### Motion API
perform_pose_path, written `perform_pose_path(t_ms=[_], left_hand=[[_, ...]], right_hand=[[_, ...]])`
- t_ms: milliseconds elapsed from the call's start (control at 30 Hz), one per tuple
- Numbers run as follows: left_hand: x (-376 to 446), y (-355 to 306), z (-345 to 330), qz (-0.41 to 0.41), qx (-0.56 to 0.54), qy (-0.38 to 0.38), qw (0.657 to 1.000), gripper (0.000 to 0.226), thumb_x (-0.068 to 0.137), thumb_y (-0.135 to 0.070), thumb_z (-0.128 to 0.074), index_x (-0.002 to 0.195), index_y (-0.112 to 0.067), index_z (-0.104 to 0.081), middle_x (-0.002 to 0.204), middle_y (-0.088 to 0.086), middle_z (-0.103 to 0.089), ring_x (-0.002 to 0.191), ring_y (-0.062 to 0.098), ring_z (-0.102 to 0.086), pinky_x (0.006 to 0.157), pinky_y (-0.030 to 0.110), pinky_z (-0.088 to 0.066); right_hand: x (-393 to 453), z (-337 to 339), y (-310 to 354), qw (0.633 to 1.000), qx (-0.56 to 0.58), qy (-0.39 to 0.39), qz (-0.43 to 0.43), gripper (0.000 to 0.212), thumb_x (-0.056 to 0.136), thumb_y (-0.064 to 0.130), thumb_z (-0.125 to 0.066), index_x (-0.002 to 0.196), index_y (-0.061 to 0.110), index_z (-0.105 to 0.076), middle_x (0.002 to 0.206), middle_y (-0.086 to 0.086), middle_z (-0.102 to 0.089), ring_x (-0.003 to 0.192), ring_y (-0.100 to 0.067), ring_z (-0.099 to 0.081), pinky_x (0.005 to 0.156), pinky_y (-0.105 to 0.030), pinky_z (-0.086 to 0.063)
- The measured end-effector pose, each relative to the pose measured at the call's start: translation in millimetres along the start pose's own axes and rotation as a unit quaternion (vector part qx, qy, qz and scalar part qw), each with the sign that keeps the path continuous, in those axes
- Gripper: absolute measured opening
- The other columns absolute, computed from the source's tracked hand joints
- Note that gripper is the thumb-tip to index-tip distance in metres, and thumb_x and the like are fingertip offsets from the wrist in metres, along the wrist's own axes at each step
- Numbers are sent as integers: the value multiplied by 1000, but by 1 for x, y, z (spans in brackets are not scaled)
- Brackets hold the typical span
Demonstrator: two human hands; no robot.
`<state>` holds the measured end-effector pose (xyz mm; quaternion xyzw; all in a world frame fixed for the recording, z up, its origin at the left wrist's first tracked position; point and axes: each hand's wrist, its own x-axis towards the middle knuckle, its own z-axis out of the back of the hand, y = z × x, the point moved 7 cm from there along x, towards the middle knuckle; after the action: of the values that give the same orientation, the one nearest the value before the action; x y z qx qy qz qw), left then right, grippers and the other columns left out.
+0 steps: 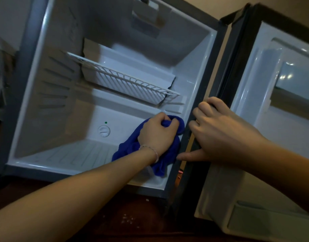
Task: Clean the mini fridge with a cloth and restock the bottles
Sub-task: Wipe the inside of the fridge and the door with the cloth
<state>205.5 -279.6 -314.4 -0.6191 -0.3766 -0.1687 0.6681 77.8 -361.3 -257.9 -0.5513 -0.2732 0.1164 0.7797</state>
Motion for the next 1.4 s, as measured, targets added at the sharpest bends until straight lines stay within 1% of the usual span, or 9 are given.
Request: perform_pose_path(t_ms=[167, 400, 633, 733, 833, 1033, 1167, 1300, 1400], left_hand=[[28, -12, -3, 3, 1, -31, 1000, 30, 83, -47, -58, 67, -22, -53, 64, -6, -58, 67, 15, -58, 61, 31, -45], [71, 28, -21, 105, 1, -5, 995, 40, 83, -49, -53, 60, -19, -40, 59, 1, -49, 64, 27, -51, 61, 36, -42], [37, 65, -21, 144, 42, 39, 988, 34, 92, -42, -48, 75, -14, -57, 81, 8, -65, 78, 30, -60, 72, 38, -49], [13, 69, -18, 138, 58, 55, 987, 33, 96, -38, -43, 70, -17, -46, 78, 9, -62, 75, 31, -58, 62, 35, -43], [-8, 62, -14, 120, 64, 58, 989, 34, 98, -35, -42, 69, -17, -43, 73, 8, -57, 70, 28, -56, 59, 34, -38], [-28, 40, -7, 71, 7, 84, 994, 32, 95, -30, -45, 66, -17, -44, 65, 4, -54, 66, 22, -52, 70, 42, -46], [-35, 23, 0, 29, -13, 136, 990, 29, 93, -24, -54, 66, -14, -49, 63, 3, -55, 64, 15, -51, 72, 40, -47], [-40, 10, 5, -7, 0, 156, 988, 28, 84, -33, -60, 66, -14, -57, 63, 4, -60, 64, 14, -55, 73, 40, -50], [-49, -1, 4, -67, 83, 211, 972, 28, 77, -46, -59, 65, -21, -53, 64, -4, -59, 68, 16, -57, 71, 39, -50]], right_hand=[[-1, 2, -1, 1000, 5, 1, 2, 106, 79, 89, -2, 115, 8, -62, 117, -13, -56, 117, -31, -44, 113, -48, -17], [-1, 0, -1, 1000, 10, -15, -3, 102, 82, 89, -10, 109, 6, -63, 113, -14, -56, 113, -31, -43, 111, -47, -19], [0, -2, -2, 999, 24, -27, -8, 103, 82, 89, -7, 108, 8, -64, 113, -12, -56, 113, -29, -44, 112, -48, -20], [-1, -2, -2, 999, 27, -28, -8, 104, 82, 89, -6, 109, 7, -64, 113, -12, -56, 113, -30, -45, 113, -49, -22], [-2, -2, -2, 999, 18, -34, -12, 105, 81, 90, -5, 109, 8, -64, 112, -12, -57, 112, -30, -46, 111, -49, -24], [-4, 0, -2, 999, 6, -46, -15, 104, 82, 90, -9, 108, 5, -64, 110, -14, -59, 111, -31, -48, 111, -48, -23], [-7, 2, -2, 999, 13, -48, -14, 107, 79, 93, -9, 109, 5, -63, 113, -14, -58, 113, -31, -46, 112, -47, -22], [-11, 4, -3, 998, 35, -56, -12, 105, 80, 92, -10, 113, 6, -60, 112, -14, -56, 114, -32, -45, 115, -48, -18], [-13, 2, -1, 998, 41, -44, -13, 102, 83, 89, -10, 120, 7, -58, 118, -17, -56, 121, -35, -43, 119, -50, -15]])
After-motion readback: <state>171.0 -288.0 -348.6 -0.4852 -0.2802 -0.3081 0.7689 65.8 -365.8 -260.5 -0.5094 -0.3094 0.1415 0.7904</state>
